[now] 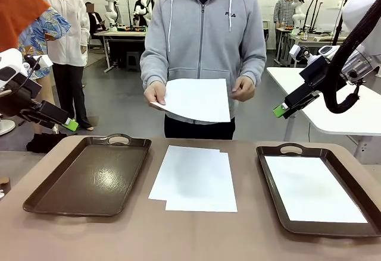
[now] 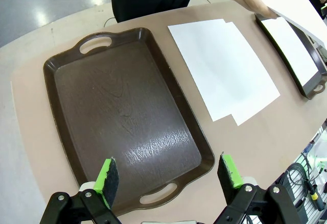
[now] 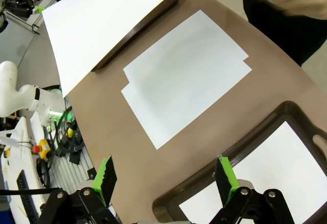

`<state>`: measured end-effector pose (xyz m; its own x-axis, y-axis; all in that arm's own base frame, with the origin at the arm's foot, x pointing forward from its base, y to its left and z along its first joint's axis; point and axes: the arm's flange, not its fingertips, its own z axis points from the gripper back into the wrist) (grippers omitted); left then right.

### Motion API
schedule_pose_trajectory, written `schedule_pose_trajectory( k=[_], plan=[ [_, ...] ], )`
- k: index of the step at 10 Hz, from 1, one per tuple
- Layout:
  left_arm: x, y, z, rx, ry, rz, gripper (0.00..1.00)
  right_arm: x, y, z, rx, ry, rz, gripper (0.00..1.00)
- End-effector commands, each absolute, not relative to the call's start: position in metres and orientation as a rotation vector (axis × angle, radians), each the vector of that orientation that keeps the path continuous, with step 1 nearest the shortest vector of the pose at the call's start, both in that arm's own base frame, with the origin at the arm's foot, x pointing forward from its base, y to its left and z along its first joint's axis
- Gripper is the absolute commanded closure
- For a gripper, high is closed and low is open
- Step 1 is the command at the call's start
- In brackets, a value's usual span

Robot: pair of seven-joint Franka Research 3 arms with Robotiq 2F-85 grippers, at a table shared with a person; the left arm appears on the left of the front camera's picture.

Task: Sort the A4 documents.
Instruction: Receive the A4 Paper.

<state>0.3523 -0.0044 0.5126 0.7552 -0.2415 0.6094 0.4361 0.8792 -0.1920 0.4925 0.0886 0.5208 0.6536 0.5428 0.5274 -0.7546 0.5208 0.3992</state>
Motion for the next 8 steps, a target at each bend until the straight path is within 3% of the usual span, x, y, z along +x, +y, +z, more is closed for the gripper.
schedule_pose_trajectory(
  k=[1, 8],
  plan=[
    [0.3525, -0.0032, 0.5113, -0.345, -0.61, -0.376, 0.0, 0.4924, 0.0898, 0.5199, 0.646, -0.356, 0.8, 0.0],
    [0.3525, -0.0032, 0.5113, -0.345, -0.61, -0.376, 0.0, 0.4924, 0.0898, 0.5199, 0.646, -0.356, 0.8, 0.0]
  ],
)
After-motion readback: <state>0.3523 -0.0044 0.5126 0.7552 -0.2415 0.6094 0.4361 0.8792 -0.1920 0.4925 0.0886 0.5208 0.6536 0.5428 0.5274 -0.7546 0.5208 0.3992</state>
